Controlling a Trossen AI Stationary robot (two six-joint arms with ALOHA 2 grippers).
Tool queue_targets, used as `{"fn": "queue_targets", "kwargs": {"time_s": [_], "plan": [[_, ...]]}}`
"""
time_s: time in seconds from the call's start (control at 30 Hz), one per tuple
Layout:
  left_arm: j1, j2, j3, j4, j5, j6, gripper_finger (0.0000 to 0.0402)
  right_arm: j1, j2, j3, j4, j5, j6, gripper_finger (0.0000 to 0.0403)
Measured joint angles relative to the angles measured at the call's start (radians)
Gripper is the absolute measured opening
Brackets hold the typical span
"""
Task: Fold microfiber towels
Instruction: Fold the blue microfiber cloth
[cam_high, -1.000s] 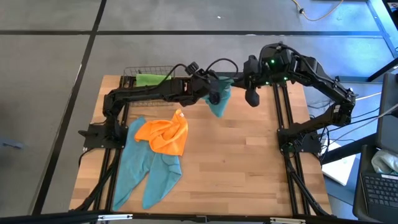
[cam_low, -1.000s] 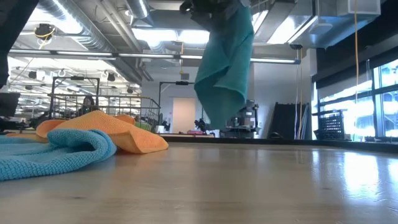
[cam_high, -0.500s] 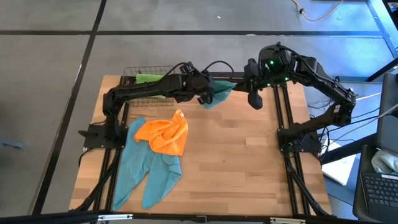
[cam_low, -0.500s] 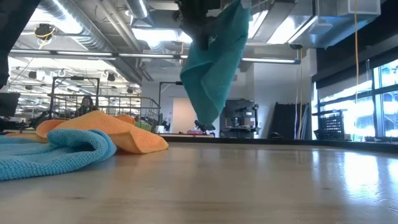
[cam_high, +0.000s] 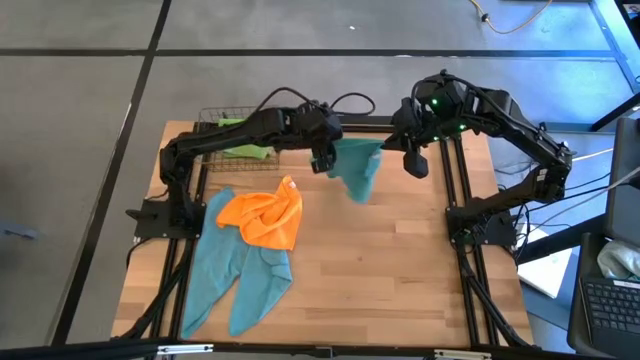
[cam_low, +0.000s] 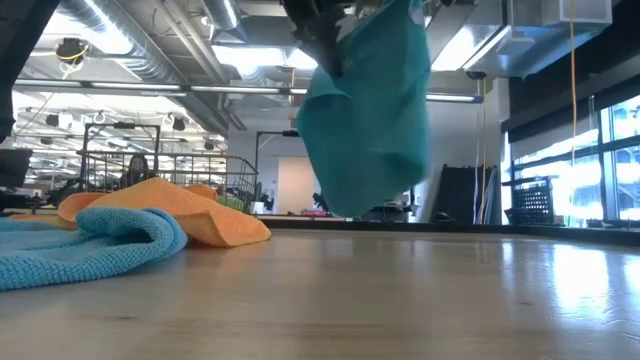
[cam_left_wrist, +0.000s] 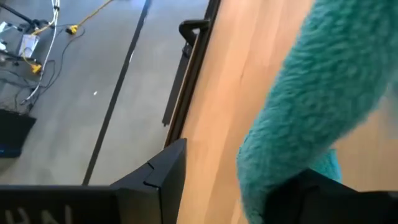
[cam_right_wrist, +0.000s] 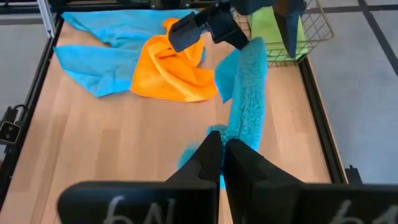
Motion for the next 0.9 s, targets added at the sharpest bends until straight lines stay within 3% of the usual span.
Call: {"fn": "queue_targets", "kwargs": {"time_s": [0.13, 0.4, 0.53, 0.67, 0.77, 0.9], "plan": [[0.014, 0.001, 0.000, 0.000, 0.026, 0.000, 0.0163, 0.000, -0.007, 0.000, 0.001, -0.061, -0.001, 0.0012], [0.025, 0.001, 0.000, -0.009, 0.298, 0.050, 0.0163, 0.000, -0.022, 0.000, -0.007, -0.138, -0.052, 0.0012], [0.031, 0.001, 0.000, -0.033, 0.240, 0.075, 0.0163, 0.000, -0.025, 0.000, -0.007, -0.138, -0.053, 0.0012], [0.046, 0.001, 0.000, 0.051, 0.207, 0.015, 0.0163, 0.000, -0.027, 0.000, -0.007, -0.139, -0.051, 0.0012], [0.044, -0.014, -0.002, 0.126, 0.246, -0.064, 0.0163, 0.000, -0.027, 0.000, -0.007, -0.139, -0.046, 0.0012], [0.004, -0.041, -0.001, 0.344, 0.334, -0.234, 0.0163, 0.000, -0.026, 0.000, -0.009, -0.138, -0.043, 0.0012]]}}
